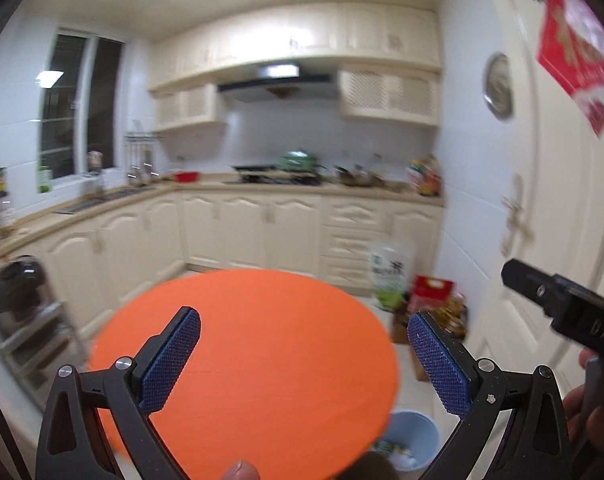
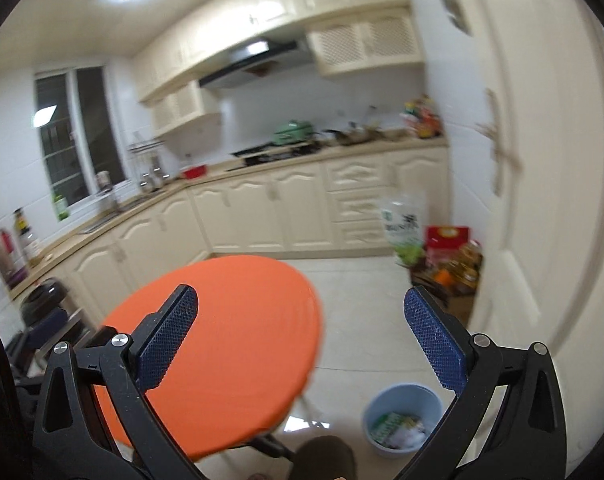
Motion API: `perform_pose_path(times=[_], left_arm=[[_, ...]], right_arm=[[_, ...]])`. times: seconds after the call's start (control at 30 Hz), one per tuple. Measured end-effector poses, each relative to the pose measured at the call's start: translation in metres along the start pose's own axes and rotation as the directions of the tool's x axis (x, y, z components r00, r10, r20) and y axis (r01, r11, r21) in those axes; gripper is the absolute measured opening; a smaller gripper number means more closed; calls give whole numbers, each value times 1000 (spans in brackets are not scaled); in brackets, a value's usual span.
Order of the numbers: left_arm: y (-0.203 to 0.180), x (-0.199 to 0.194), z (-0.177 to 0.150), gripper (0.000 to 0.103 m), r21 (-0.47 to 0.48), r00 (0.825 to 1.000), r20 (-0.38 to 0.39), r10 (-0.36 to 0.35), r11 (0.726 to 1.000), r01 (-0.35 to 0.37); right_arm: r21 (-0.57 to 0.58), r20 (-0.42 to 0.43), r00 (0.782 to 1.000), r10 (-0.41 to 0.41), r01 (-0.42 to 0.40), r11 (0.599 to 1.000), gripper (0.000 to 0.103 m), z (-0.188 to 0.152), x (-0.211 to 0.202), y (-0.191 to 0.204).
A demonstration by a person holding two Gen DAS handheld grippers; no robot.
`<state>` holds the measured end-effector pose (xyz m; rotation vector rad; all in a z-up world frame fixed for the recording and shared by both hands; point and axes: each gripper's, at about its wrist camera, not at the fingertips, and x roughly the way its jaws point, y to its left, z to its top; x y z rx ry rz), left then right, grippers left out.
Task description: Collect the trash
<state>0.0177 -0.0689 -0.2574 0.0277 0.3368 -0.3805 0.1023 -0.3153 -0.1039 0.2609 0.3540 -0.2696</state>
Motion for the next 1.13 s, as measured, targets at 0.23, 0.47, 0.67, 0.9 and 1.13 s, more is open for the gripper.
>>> perform_pose_path(times=[0.23,0.47,0.67,0.9,1.13], left_arm=[[-5,-109,-9,102,-21,982,104,160,987,-159],[-42,-179,-23,102,-65,971,131,199,979,-191],[-28,-216,-18,102,-98,964,132,230,971,-218],[-37,-195,10,102,-115,965,121,232,969,-218],[-19,-179,20,102,-139,966,133,220,970,-202]], right_arm=[[-90,36,995,90,-86,992,103,-5,-19,82],[-130,67,991,118,-109,986,103,-10,-39,124],[-149,72,988,134,-122,981,103,-10,-41,141],[-151,73,988,133,-121,981,103,-8,-40,144],[-147,71,990,120,-108,983,103,-6,-36,146]])
